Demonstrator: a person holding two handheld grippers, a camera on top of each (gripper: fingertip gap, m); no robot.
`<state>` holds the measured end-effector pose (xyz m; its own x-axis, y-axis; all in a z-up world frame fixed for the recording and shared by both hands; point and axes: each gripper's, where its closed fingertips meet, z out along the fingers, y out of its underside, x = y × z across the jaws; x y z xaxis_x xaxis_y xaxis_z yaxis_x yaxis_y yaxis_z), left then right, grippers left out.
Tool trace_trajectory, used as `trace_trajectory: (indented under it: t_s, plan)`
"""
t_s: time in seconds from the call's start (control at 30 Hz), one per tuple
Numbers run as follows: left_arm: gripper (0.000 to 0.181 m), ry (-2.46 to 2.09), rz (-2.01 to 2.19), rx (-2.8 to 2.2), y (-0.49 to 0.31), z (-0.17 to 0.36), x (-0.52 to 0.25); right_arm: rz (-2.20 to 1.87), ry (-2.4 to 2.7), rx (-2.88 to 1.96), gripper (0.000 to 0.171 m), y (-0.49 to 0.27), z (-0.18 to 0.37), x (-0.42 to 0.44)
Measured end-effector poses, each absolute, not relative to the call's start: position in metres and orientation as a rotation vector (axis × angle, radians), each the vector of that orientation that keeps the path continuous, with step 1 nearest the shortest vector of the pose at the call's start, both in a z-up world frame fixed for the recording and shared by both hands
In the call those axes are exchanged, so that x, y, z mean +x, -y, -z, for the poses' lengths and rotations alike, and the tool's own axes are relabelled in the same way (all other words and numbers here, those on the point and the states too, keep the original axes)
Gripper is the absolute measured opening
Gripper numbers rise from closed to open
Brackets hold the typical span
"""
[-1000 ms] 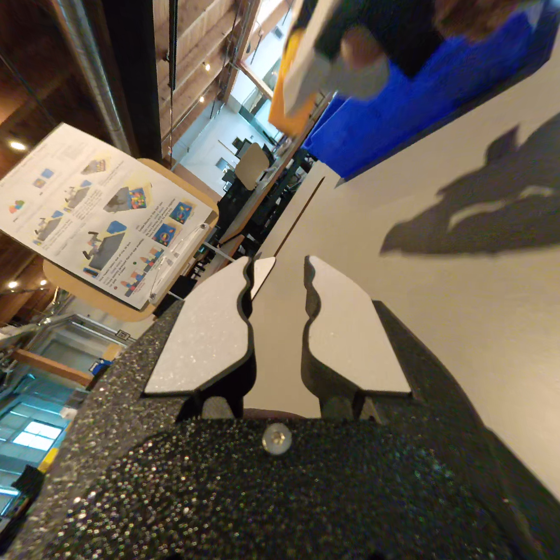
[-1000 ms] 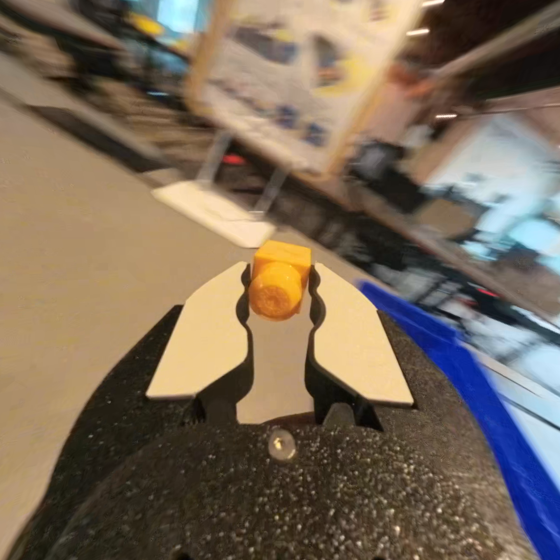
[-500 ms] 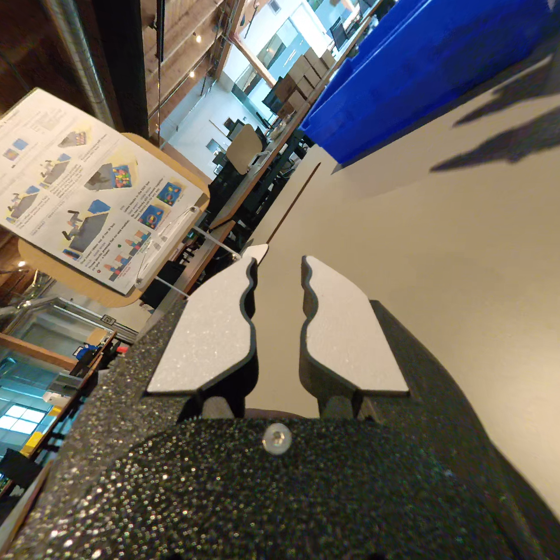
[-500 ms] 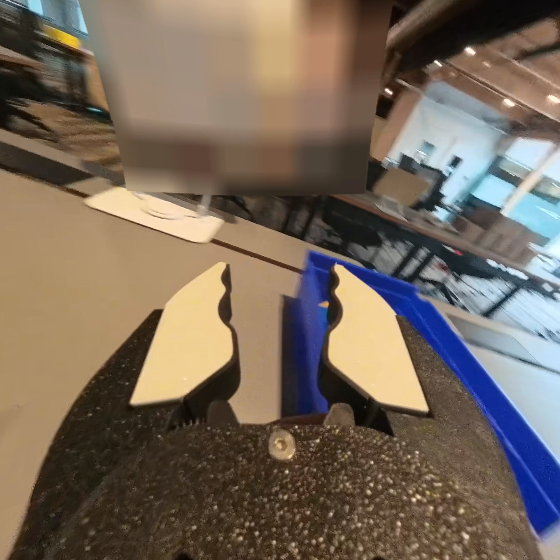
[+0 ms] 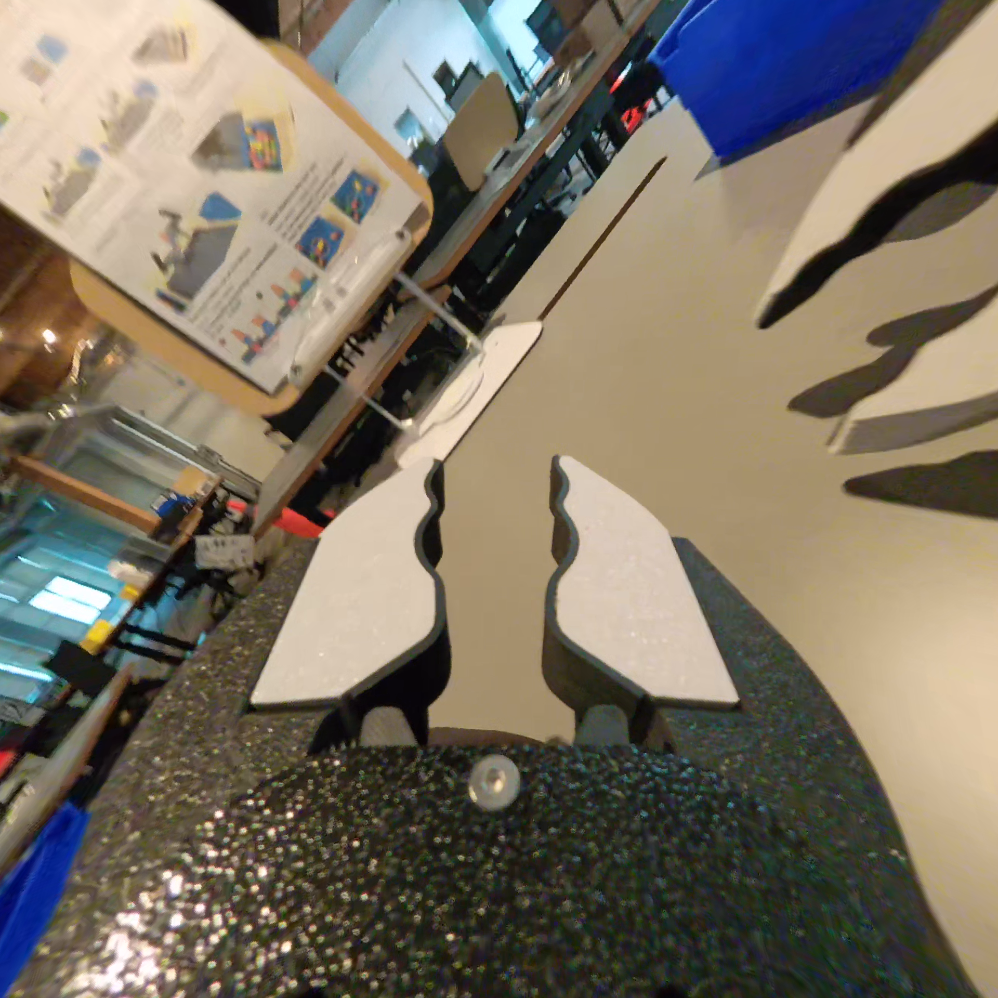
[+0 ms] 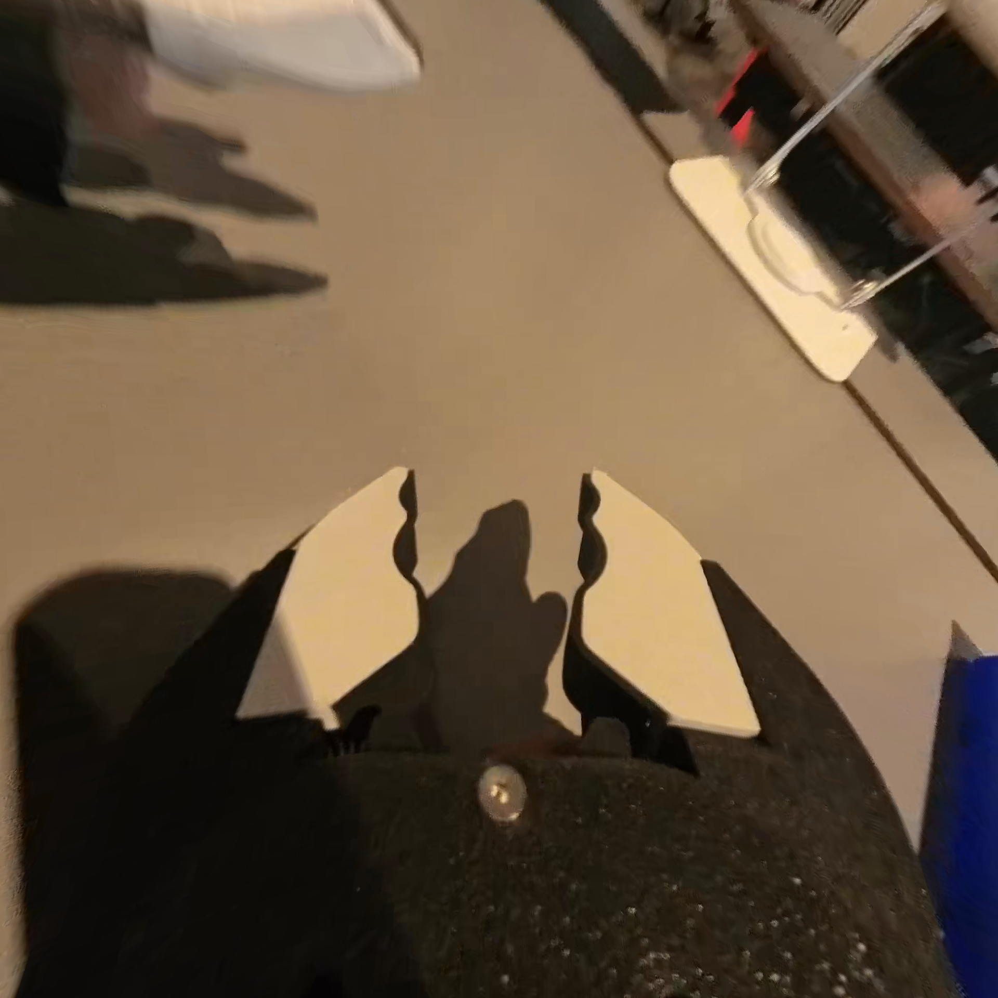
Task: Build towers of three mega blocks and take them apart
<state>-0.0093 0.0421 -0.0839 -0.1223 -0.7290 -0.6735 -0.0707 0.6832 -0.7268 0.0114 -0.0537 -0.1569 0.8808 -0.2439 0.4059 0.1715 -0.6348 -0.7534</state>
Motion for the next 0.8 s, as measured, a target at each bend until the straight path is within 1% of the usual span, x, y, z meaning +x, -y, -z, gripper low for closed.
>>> trace_trajectory:
  t_s: [0.13,0.2,0.27,0.4,0.5,0.57,0.67,0.8]
  plan:
    - [0.045,-1.554,0.794,-0.911,-0.088,0.082,-0.033,0.599,-0.031,-2.197,0.055,0.053,0.161,0.009]
    - [0.048,-1.478,0.891,-1.045,-0.119,0.073,-0.051,0.59,-0.033,-2.199,0.054,0.053,0.162,0.009]
    - [0.051,-1.427,0.887,-1.139,-0.157,0.061,-0.073,0.582,-0.035,-2.2,0.053,0.053,0.162,0.009]
    - [0.065,-1.372,0.681,-1.336,-0.253,0.032,-0.125,0.577,-0.041,-2.202,0.051,0.053,0.162,0.009]
    - [0.067,-1.292,0.506,-1.479,-0.331,0.009,-0.169,0.579,-0.045,-2.202,0.05,0.053,0.162,0.01]
    - [0.066,-1.251,0.33,-1.592,-0.385,0.006,-0.2,0.581,-0.047,-2.201,0.05,0.053,0.162,0.01]
    - [0.062,-1.316,0.176,-1.799,-0.44,0.03,-0.229,0.586,-0.044,-2.2,0.049,0.052,0.162,0.01]
    - [0.066,-1.531,0.012,-1.994,-0.47,0.087,-0.235,0.584,-0.042,-2.2,0.049,0.052,0.162,0.009]
